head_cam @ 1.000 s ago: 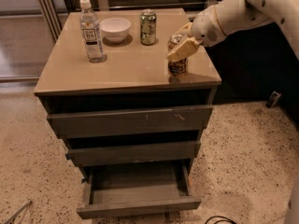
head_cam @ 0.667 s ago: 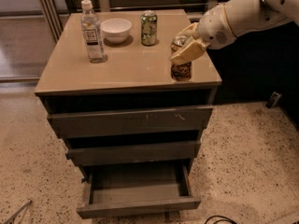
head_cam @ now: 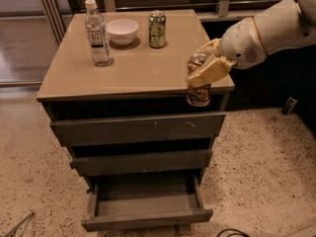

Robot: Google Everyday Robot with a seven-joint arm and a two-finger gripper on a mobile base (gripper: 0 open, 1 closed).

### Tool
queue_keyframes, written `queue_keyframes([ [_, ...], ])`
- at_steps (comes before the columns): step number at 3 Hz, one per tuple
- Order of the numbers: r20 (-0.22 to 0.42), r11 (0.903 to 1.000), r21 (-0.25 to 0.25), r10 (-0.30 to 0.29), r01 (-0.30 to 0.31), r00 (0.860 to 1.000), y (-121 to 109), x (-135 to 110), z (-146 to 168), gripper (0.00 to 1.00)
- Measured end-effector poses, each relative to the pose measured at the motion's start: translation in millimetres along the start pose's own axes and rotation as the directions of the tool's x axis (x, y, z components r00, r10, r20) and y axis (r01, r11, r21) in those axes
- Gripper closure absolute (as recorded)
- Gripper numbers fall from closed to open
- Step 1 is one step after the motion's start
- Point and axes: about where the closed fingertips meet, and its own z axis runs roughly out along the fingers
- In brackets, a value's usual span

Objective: Place orange can into bottom drawer

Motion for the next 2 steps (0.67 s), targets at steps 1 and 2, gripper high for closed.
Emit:
queue_keyframes([
  [1, -0.008, 0.9999, -0.007, -0.014, 0.014, 1.0, 9, 21, 18, 1.0],
  [2, 0.0, 0.9992, -0.012, -0.038, 0.038, 0.999, 25, 68, 53, 1.0],
])
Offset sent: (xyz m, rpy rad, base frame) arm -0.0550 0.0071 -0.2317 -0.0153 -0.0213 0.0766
